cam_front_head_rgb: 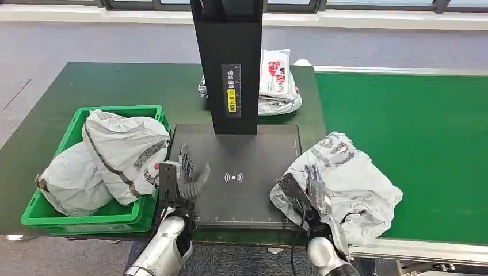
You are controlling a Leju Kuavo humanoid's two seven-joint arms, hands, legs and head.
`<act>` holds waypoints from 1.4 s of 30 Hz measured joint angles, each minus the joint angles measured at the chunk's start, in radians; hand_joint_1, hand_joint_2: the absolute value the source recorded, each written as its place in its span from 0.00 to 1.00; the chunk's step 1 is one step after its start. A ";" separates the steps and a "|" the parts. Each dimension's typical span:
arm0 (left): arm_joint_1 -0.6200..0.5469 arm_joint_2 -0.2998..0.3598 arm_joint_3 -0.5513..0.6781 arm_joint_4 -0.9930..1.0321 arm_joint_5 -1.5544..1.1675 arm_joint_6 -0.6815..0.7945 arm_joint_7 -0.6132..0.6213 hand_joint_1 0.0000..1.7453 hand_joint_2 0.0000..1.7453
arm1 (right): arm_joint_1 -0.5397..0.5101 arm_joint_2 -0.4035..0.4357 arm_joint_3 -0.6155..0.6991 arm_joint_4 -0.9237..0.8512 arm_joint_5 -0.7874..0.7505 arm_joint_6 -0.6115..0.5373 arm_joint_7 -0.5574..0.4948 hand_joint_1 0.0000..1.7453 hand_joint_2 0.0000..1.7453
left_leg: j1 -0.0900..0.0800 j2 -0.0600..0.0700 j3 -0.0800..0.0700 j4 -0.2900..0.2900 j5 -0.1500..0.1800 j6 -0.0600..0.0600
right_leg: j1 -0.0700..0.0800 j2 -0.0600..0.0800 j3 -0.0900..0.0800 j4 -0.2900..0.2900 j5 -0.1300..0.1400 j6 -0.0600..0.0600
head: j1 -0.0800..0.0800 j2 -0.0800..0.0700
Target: Moved the parcel from conveyor to table for the left to box.
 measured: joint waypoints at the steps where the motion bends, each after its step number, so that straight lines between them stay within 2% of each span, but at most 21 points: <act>1: 0.000 0.000 0.000 0.000 0.000 0.000 0.000 0.00 1.00 | -0.001 0.000 0.000 0.016 0.000 0.003 -0.001 0.00 1.00 | 0.000 0.000 0.000 0.000 0.000 0.000 | 0.000 0.000 0.000 0.000 0.000 0.000 | 0.000 0.000; 3: 0.000 0.000 0.000 0.000 0.000 -0.002 0.000 0.00 1.00 | -0.007 0.000 0.000 0.042 0.004 0.020 0.002 0.00 1.00 | 0.000 0.000 0.000 0.000 0.000 0.000 | 0.000 0.000 0.000 0.000 0.000 0.000 | 0.000 0.000; 4: 0.000 0.000 0.000 0.000 -0.001 -0.002 0.001 0.00 1.00 | -0.010 0.000 0.000 0.056 0.011 0.038 0.007 0.05 1.00 | 0.000 0.000 0.000 0.000 0.000 0.000 | 0.000 0.000 0.000 0.000 0.000 0.000 | 0.000 0.000; 5: -0.001 0.000 0.000 0.000 -0.002 -0.003 0.002 0.00 1.00 | -0.015 0.000 0.000 0.072 0.016 0.055 0.011 1.00 1.00 | 0.000 0.000 0.000 0.000 0.000 0.000 | 0.000 0.000 0.000 0.000 0.000 0.000 | 0.000 0.000; 16: -0.007 0.005 0.000 0.008 -0.012 -0.006 0.012 0.00 1.00 | -0.065 0.002 -0.006 0.155 0.003 0.096 -0.030 1.00 1.00 | 0.000 0.010 0.011 0.000 -0.003 0.000 | 0.000 0.008 0.007 0.000 0.000 -0.001 | 0.000 0.000; 18: -0.006 0.005 0.000 0.006 -0.012 -0.005 0.012 0.00 1.00 | -0.067 0.002 -0.013 0.155 -0.016 0.073 -0.049 1.00 1.00 | 0.000 0.011 0.011 0.000 -0.002 0.000 | 0.001 0.008 0.008 0.000 0.001 -0.001 | 0.000 0.000; 22: 0.011 0.008 0.000 -0.013 -0.012 0.004 0.012 0.00 1.00 | -0.047 0.014 -0.020 0.109 -0.094 -0.056 -0.114 1.00 1.00 | 0.000 0.010 0.010 0.000 -0.001 -0.001 | 0.001 0.007 0.007 0.000 0.001 -0.001 | 0.000 0.000; 26: 0.018 0.009 0.000 -0.021 -0.013 0.006 0.011 0.00 1.00 | -0.046 0.023 -0.020 0.048 -0.137 -0.116 -0.150 1.00 1.00 | 0.000 0.010 0.007 0.000 -0.001 -0.002 | 0.003 0.008 0.004 0.000 0.001 -0.002 | 0.000 0.000; 29: 0.018 0.008 0.000 -0.023 -0.013 0.006 0.005 0.00 1.00 | -0.049 0.041 -0.020 -0.006 -0.180 -0.184 -0.229 1.00 1.00 | 0.000 0.009 0.005 0.000 -0.001 -0.002 | 0.003 0.007 0.003 0.000 0.001 -0.002 | 0.000 0.000; 32: 0.016 0.002 0.000 -0.021 -0.013 0.006 -0.006 0.00 1.00 | -0.075 0.059 -0.009 -0.051 -0.208 -0.201 -0.266 1.00 1.00 | 0.001 0.009 0.004 0.000 -0.001 -0.002 | 0.002 0.007 0.002 0.000 0.001 -0.002 | 0.000 0.000; 42: 0.003 -0.007 0.000 -0.008 -0.011 0.009 -0.022 0.00 1.00 | -0.119 0.084 0.058 -0.088 -0.232 -0.206 -0.292 1.00 1.00 | 0.001 0.008 0.003 0.000 -0.001 -0.001 | 0.001 0.006 0.001 0.000 0.001 -0.002 | 0.000 0.000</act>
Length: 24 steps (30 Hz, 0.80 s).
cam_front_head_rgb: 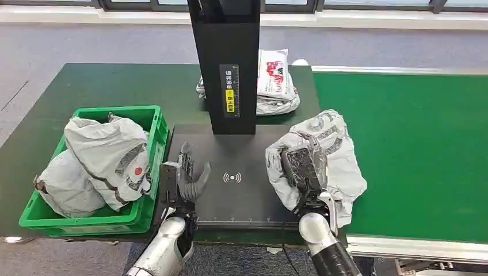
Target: Moved the parcel from conveyor to table for the left to box.
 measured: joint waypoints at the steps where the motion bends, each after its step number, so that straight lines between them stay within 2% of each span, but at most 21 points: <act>1: -0.003 -0.002 0.000 0.001 0.000 0.002 -0.004 0.00 1.00 | -0.009 0.005 0.016 0.000 0.000 0.019 0.001 1.00 1.00 | 0.000 0.000 0.000 0.000 0.000 0.000 | 0.000 0.000 0.000 0.000 0.000 0.000 | 0.000 0.000; 9: -0.053 -0.014 -0.026 0.035 0.010 0.007 -0.021 0.00 1.00 | -0.109 0.057 0.197 0.069 -0.114 0.227 0.036 1.00 1.00 | 0.000 0.000 0.000 0.000 0.001 -0.001 | 0.002 0.000 0.000 0.000 0.000 0.000 | 0.000 0.000; 15: -0.080 -0.019 -0.041 0.055 0.030 0.005 -0.021 0.00 1.00 | -0.143 0.074 0.277 0.129 -0.137 0.288 0.019 1.00 1.00 | 0.001 -0.001 -0.001 0.000 0.000 -0.001 | 0.001 -0.001 -0.001 0.000 0.000 0.000 | 0.000 0.000; 16: -0.084 -0.019 -0.044 0.058 0.032 0.012 -0.024 0.00 1.00 | -0.147 0.075 0.288 0.135 -0.135 0.290 0.017 0.08 1.00 | 0.001 -0.001 -0.001 0.000 0.000 -0.001 | 0.001 -0.001 -0.001 0.000 0.000 0.000 | 0.000 0.000; 17: -0.088 -0.019 -0.045 0.061 0.032 0.016 -0.027 0.00 1.00 | -0.150 0.075 0.294 0.139 -0.134 0.293 0.017 0.00 1.00 | 0.001 -0.001 -0.001 0.000 0.000 -0.001 | 0.001 -0.001 -0.001 0.000 0.000 0.000 | 0.000 0.000; 18: -0.090 -0.019 -0.046 0.063 0.032 0.022 -0.031 0.00 1.00 | -0.154 0.075 0.301 0.144 -0.133 0.294 0.016 0.00 1.00 | 0.001 -0.001 -0.001 0.000 0.000 0.000 | 0.001 -0.001 -0.001 0.000 0.000 0.000 | 0.000 0.000; 19: -0.092 -0.019 -0.046 0.065 0.032 0.024 -0.033 0.00 1.00 | -0.157 0.075 0.304 0.148 -0.133 0.296 0.016 0.00 0.00 | 0.000 -0.001 -0.001 0.000 0.000 0.000 | 0.001 -0.001 -0.001 0.000 0.000 0.000 | 0.000 0.000; 24: -0.093 -0.018 -0.046 0.066 0.035 0.041 -0.034 0.00 1.00 | -0.161 0.075 0.306 0.163 -0.102 0.252 0.021 0.00 0.00 | 0.000 -0.001 -0.001 0.000 0.000 0.000 | 0.001 -0.001 -0.001 0.000 0.000 0.000 | 0.000 0.000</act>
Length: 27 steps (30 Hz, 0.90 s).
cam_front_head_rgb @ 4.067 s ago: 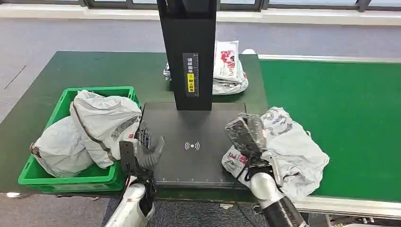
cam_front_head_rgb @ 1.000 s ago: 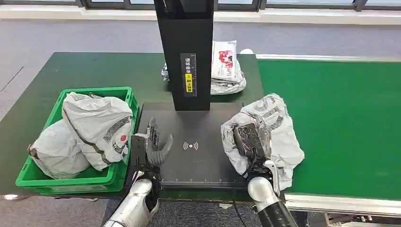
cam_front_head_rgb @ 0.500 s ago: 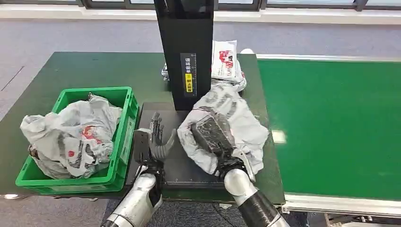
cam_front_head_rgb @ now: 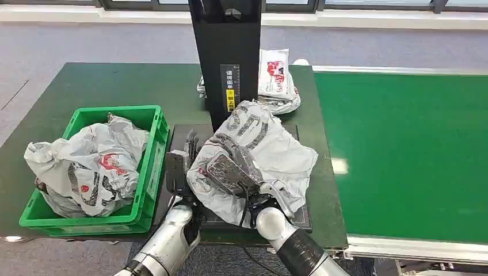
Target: Moved the parcel from conveyor to table for the left to box.
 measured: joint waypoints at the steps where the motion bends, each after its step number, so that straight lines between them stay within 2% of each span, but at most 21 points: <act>1: 0.000 0.001 0.000 0.000 0.000 0.001 -0.001 0.00 1.00 | 0.000 0.000 0.000 0.002 0.005 -0.018 0.000 0.00 0.00 | 0.000 0.000 0.000 0.000 0.000 0.000 | 0.000 0.000 0.000 0.000 0.000 0.000 | 0.000 0.000; 9: 0.010 0.011 0.000 -0.023 -0.023 0.061 -0.015 0.00 1.00 | 0.031 -0.006 -0.013 -0.016 0.060 -0.255 -0.022 0.00 0.00 | 0.000 0.000 0.000 0.000 0.000 0.000 | 0.000 0.000 0.000 0.000 0.000 0.000 | 0.000 0.000; 13: 0.017 0.014 0.000 -0.045 -0.048 0.101 -0.024 0.00 1.00 | 0.055 -0.013 -0.032 -0.043 0.058 -0.330 -0.053 0.00 0.00 | 0.000 0.000 0.000 0.000 0.000 0.000 | 0.000 0.000 -0.001 0.000 0.000 0.000 | 0.000 0.000; 22: 0.021 0.016 0.000 -0.075 -0.072 0.138 -0.042 0.00 1.00 | 0.092 -0.025 -0.103 -0.079 -0.010 -0.387 -0.118 0.00 0.00 | 0.000 0.000 0.000 0.000 0.000 0.000 | 0.000 0.000 -0.001 0.000 0.000 0.000 | 0.000 0.000; 27: 0.023 0.016 -0.005 -0.092 -0.083 0.132 -0.044 0.00 1.00 | 0.108 -0.031 -0.137 -0.099 -0.099 -0.424 -0.179 0.00 0.00 | 0.000 0.000 0.000 0.000 0.000 0.000 | 0.000 0.000 -0.001 0.000 0.000 0.000 | 0.000 0.000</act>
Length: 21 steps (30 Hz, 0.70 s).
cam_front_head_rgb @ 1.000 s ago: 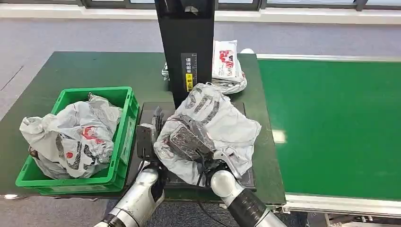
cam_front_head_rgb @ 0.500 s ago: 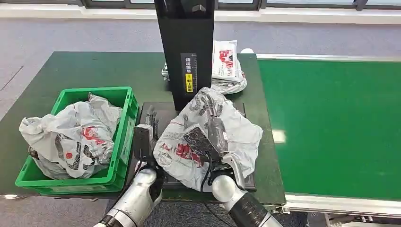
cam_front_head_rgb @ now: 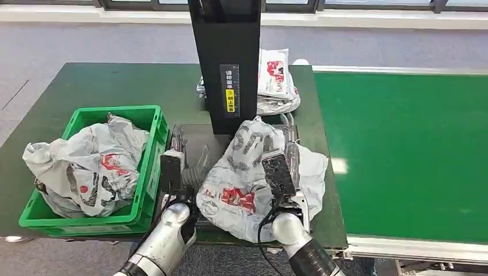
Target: Moved the parcel from conveyor to table for the left to box.
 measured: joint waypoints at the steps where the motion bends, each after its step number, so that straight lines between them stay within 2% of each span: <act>1: 0.002 0.000 -0.004 -0.007 -0.003 -0.007 0.000 0.00 1.00 | 0.004 -0.003 -0.006 -0.006 -0.021 -0.003 -0.003 0.00 0.00 | 0.000 0.000 0.000 0.000 0.000 0.000 | 0.000 0.000 0.000 0.000 0.000 0.000 | 0.000 0.000; 8: 0.018 0.002 -0.049 -0.048 -0.007 -0.044 0.002 0.00 1.00 | 0.045 -0.026 -0.041 -0.034 -0.085 -0.007 -0.023 0.00 0.00 | 0.000 0.000 0.000 0.000 -0.001 0.001 | 0.000 0.000 0.000 0.000 0.000 0.000 | 0.000 0.000; 14: 0.040 0.017 -0.137 -0.044 -0.069 -0.145 0.008 0.00 1.00 | 0.075 -0.039 -0.070 -0.066 -0.106 0.003 -0.035 0.00 0.00 | 0.000 -0.001 -0.001 0.000 -0.001 0.001 | -0.001 0.000 -0.001 0.000 0.000 0.000 | 0.000 0.000; 18: 0.034 0.027 -0.201 0.000 -0.173 -0.247 0.071 0.00 1.00 | 0.081 -0.046 -0.083 -0.082 -0.100 -0.002 -0.036 0.00 0.00 | 0.000 -0.001 -0.001 0.000 -0.001 0.001 | -0.001 -0.001 -0.001 0.000 0.000 0.000 | 0.000 0.000; 21: 0.026 0.027 -0.271 0.071 -0.302 -0.266 0.119 0.00 1.00 | 0.081 -0.053 -0.088 -0.094 -0.075 -0.014 -0.035 0.00 0.00 | -0.001 0.000 0.000 0.000 -0.001 0.001 | -0.001 0.000 -0.001 0.000 0.000 0.000 | 0.000 0.000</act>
